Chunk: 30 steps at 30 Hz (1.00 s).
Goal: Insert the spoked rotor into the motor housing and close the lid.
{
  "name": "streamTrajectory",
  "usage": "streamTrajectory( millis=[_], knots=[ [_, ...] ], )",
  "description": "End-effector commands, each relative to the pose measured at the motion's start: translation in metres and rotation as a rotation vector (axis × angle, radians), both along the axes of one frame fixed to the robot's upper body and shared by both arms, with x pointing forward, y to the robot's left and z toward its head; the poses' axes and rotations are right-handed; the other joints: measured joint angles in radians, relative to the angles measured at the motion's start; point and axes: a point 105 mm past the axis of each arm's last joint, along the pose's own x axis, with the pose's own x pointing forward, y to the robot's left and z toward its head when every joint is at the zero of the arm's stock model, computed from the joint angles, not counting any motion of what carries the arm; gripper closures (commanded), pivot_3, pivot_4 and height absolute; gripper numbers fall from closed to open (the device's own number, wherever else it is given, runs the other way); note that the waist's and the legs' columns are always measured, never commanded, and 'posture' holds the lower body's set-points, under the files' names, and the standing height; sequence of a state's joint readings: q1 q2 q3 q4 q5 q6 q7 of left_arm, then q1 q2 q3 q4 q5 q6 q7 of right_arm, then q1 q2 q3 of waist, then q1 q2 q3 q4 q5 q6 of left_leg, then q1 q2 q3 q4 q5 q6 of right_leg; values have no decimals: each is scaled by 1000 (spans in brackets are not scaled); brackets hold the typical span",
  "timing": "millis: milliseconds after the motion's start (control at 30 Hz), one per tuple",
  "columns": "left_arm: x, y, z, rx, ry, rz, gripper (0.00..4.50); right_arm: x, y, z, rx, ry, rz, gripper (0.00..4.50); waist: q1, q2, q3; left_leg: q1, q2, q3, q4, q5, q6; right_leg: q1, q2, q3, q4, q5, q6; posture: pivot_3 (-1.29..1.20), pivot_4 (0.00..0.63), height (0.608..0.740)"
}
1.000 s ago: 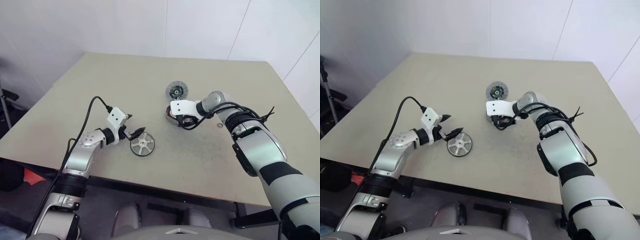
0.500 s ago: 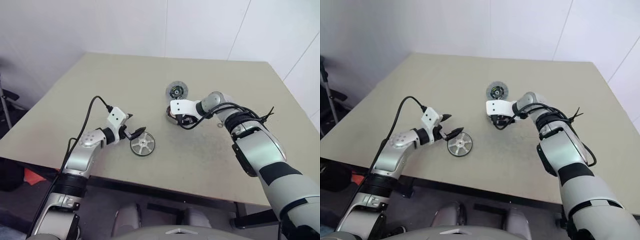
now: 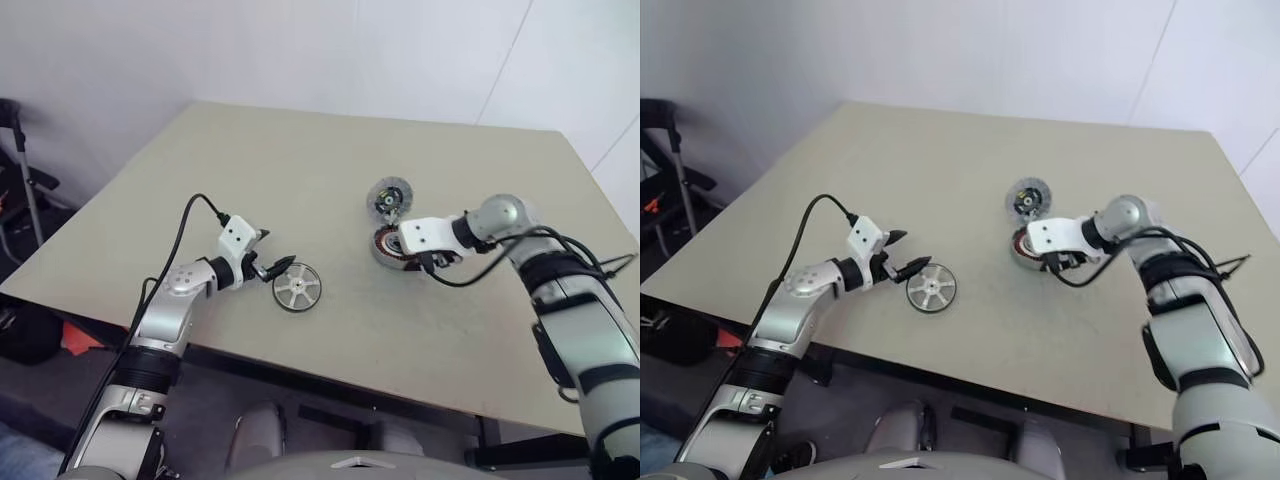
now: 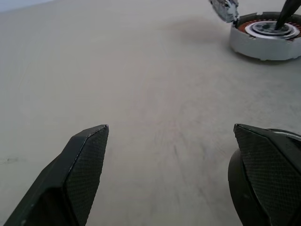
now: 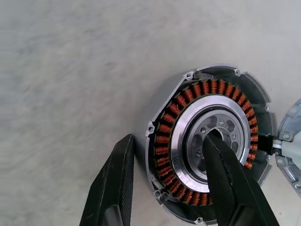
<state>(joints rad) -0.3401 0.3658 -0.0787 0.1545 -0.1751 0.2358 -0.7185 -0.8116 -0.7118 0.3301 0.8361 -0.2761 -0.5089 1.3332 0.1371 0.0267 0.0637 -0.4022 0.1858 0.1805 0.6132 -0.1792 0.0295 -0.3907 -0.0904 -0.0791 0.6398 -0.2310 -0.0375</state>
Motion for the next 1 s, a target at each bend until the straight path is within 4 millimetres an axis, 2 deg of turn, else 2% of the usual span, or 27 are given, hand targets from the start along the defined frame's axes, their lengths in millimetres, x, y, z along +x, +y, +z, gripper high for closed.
streamTrajectory(
  millis=[33,233,467,567,667,700,800,900,1000],
  knots=[
    [4,-1,13,0,-50,-18,0,-25,-2,-11,-15,76,26,2471,2,-1,0,0,0,0,0,0,0,1,0,0,-1,0,0,0,0,740],
    [5,-1,12,5,-49,-27,0,-58,3,-14,17,99,6,2471,10,-2,-2,4,0,-1,-2,0,0,3,0,0,-1,-2,3,0,0,740],
    [7,-1,12,11,-47,-40,0,-66,11,-15,61,121,-59,2471,7,-3,-2,12,0,-1,-4,0,-1,8,0,1,-3,-4,6,0,0,740],
    [9,-2,14,12,-51,-44,0,-72,16,-22,81,166,-65,1488,7,-3,-2,19,0,0,-7,1,-2,15,0,1,-4,-7,12,0,0,740],
    [10,-2,14,14,-55,-45,0,-73,25,-18,119,146,-62,468,-6,-4,-2,28,0,0,-14,1,-3,24,1,1,-13,-8,13,0,0,740],
    [10,-2,14,15,-56,-44,0,-73,26,-15,128,144,-60,143,-11,-4,-2,29,0,0,-18,2,-3,27,3,1,-19,-8,13,0,0,740],
    [10,-1,14,17,-56,-42,0,-73,28,1,160,132,-48,143,-20,-4,-2,28,-1,0,-18,2,-3,26,3,3,-20,-7,12,0,0,740],
    [11,1,13,18,-56,-38,0,-69,38,39,285,114,-45,143,-20,-3,-2,25,-2,0,-18,1,-3,22,3,3,-19,-3,6,0,0,740],
    [11,1,13,19,-57,-35,0,-56,39,74,395,62,-88,143,-19,-3,-2,22,-1,0,-18,2,-3,18,3,2,-16,-3,6,0,0,740]
  ],
)
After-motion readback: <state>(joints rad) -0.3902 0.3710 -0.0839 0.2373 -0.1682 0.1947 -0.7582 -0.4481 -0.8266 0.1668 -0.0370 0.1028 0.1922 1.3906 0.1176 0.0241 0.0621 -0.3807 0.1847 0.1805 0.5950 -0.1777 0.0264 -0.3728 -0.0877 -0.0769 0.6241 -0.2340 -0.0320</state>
